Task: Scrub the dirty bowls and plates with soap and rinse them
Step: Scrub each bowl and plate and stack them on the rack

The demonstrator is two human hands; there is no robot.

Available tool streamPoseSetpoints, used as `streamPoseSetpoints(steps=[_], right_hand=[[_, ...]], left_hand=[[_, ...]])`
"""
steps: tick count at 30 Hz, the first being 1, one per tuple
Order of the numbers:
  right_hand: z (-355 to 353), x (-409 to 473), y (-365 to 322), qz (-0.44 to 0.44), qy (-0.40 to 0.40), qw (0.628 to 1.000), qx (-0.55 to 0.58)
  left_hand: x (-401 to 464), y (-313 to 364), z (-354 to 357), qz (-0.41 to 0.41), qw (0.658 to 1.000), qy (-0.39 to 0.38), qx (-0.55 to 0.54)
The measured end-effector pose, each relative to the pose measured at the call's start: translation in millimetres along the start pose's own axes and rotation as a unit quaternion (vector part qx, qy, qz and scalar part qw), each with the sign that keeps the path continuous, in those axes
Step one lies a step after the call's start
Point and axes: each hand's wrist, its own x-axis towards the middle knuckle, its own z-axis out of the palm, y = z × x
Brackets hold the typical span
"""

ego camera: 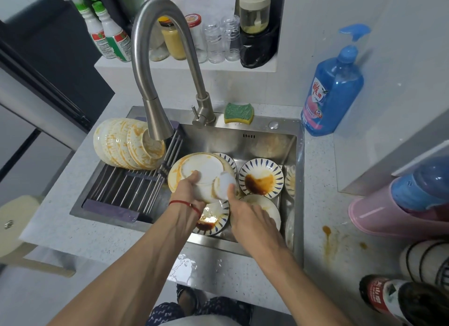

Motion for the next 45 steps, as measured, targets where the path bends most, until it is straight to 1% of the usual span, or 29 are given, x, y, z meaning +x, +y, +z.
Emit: streamPoseSetpoints(steps=[2, 5, 6, 8, 10, 13, 14, 17, 19, 21, 23, 25, 27, 30, 31, 34, 36, 39, 40, 42, 44, 45], right_hand=[[-3, 4, 2, 0.015, 0.011, 1.0, -0.004], [2, -13, -13, -0.026, -0.022, 0.999, -0.013], [2, -15, -12, -0.029, -0.021, 0.999, -0.015], [-2, -7, -5, 0.007, -0.008, 1.0, -0.025], [-3, -8, -6, 0.017, -0.011, 0.999, -0.027], [0, -26, -17, -0.02, -0.033, 0.999, -0.015], [-1, -22, -13, -0.014, -0.024, 0.999, -0.019], [-15, 9, 8, 0.028, 0.013, 0.999, -0.019], [-23, 15, 12, 0.046, 0.026, 0.997, 0.05], [-24, 16, 10, 0.059, 0.014, 0.992, 0.114], [-23, 25, 8, 0.066, -0.003, 0.99, 0.126], [-21, 37, 1, 0.077, 0.0, 0.989, 0.124], [-20, 40, -9, 0.053, -0.005, 0.99, 0.129], [-19, 24, -15, 0.006, -0.039, 0.99, 0.133], [-17, 22, -10, 0.001, -0.037, 0.991, 0.131], [-19, 38, 2, 0.051, -0.009, 0.995, 0.089], [-20, 41, -4, 0.036, 0.002, 0.996, 0.085], [-14, 20, -12, -0.018, -0.024, 0.992, 0.122], [-13, 13, -9, -0.021, -0.032, 0.992, 0.121], [-14, 12, 3, 0.018, -0.035, 0.994, 0.107], [-16, 23, 7, 0.05, -0.01, 0.994, 0.095], [-16, 26, 3, 0.052, -0.001, 0.994, 0.097]], left_hand=[[-1, -1, 2, -0.002, 1.0, -0.001, 0.001], [-2, -3, 4, -0.004, 1.0, -0.007, 0.013], [-4, -4, 5, -0.006, 1.0, -0.005, 0.017], [-2, -6, 4, -0.005, 1.0, -0.004, 0.003], [-4, -7, 5, -0.008, 1.0, 0.001, 0.008], [-11, -6, 6, -0.012, 1.0, -0.018, 0.022], [-9, -5, 4, -0.006, 1.0, -0.019, 0.018], [-9, -4, -3, 0.04, 0.999, -0.011, 0.03], [-11, -3, -8, 0.101, 0.991, 0.005, 0.085], [-12, -3, -13, 0.166, 0.974, -0.029, 0.15], [-15, -4, -17, 0.209, 0.95, -0.074, 0.218], [-15, -5, -18, 0.226, 0.928, -0.11, 0.276], [-16, -4, -18, 0.234, 0.923, -0.119, 0.282], [-13, 2, -20, 0.237, 0.927, -0.117, 0.265], [-13, 4, -22, 0.241, 0.926, -0.123, 0.263], [-19, 3, -22, 0.229, 0.921, -0.147, 0.28], [-20, 3, -18, 0.227, 0.922, -0.149, 0.277], [-21, 10, -19, 0.232, 0.925, -0.153, 0.26], [-22, 13, -21, 0.228, 0.926, -0.155, 0.257], [-26, 14, -21, 0.218, 0.928, -0.158, 0.258], [-29, 12, -18, 0.222, 0.923, -0.152, 0.274], [-31, 10, -15, 0.227, 0.921, -0.151, 0.28]])
